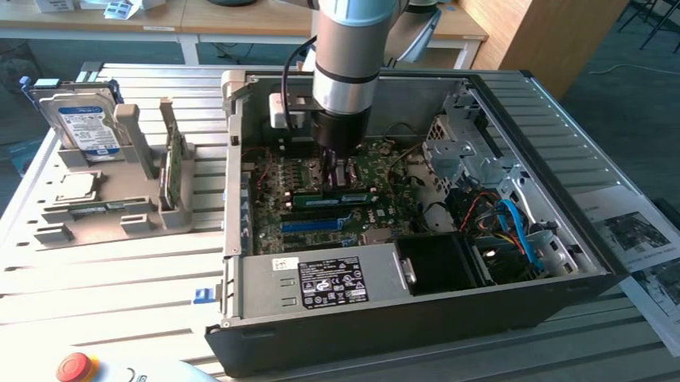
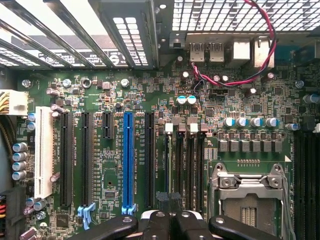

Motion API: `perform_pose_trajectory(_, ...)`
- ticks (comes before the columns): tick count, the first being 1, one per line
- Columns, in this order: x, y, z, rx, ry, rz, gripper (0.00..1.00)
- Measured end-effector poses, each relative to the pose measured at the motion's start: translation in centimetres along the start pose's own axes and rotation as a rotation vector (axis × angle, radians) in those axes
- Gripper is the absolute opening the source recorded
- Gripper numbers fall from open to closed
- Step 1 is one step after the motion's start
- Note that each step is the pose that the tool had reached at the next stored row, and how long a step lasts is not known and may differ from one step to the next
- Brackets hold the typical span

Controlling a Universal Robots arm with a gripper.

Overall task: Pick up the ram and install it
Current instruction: 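Press down the ram until it locks into place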

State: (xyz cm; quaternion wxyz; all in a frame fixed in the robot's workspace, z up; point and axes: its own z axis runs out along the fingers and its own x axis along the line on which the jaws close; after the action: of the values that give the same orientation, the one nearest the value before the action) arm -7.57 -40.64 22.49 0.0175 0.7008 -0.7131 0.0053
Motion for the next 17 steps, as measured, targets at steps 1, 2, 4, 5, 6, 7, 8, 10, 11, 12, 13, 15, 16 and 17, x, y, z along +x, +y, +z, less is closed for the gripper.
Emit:
perform_pose_trajectory(1, 0.0, 0.0, 0.01, 0.0, 0.0001, 0.0, 0.1)
perform_pose_trajectory(2, 0.0, 0.0, 0.03, 0.0, 0.0001, 0.0, 0.1)
perform_pose_trajectory(4, 0.0, 0.0, 0.06, 0.0, 0.0001, 0.0, 0.1)
perform_pose_trajectory(5, 0.0, 0.0, 0.07, -0.0001, 0.0001, 0.0, 0.1)
perform_pose_trajectory(6, 0.0, 0.0, 0.09, 0.0, 0.0001, 0.0, 0.1)
perform_pose_trajectory(7, 0.0, 0.0, 0.1, -0.0001, 0.0001, 0.0, 0.1)
perform_pose_trajectory(8, 0.0, 0.0, 0.12, 0.0, 0.0, 0.0, 0.1)
perform_pose_trajectory(10, 0.0, 0.0, 0.15, 0.0, 0.0, 0.0, 0.1)
perform_pose_trajectory(11, 0.0, 0.0, 0.15, -0.0001, 0.0002, 0.0, 0.1)
perform_pose_trajectory(12, 0.0, 0.0, 0.17, -0.0001, 0.0002, 0.0, 0.1)
perform_pose_trajectory(13, 0.0, 0.0, 0.18, 0.0, 0.0001, 0.0, 0.1)
perform_pose_trajectory(15, 0.0, 0.0, 0.22, 0.0, 0.0, 0.0, 0.1)
perform_pose_trajectory(16, 0.0, 0.0, 0.23, 0.0, 0.0001, 0.0, 0.1)
perform_pose_trajectory(17, 0.0, 0.0, 0.24, -0.0001, 0.0002, 0.0, 0.1)
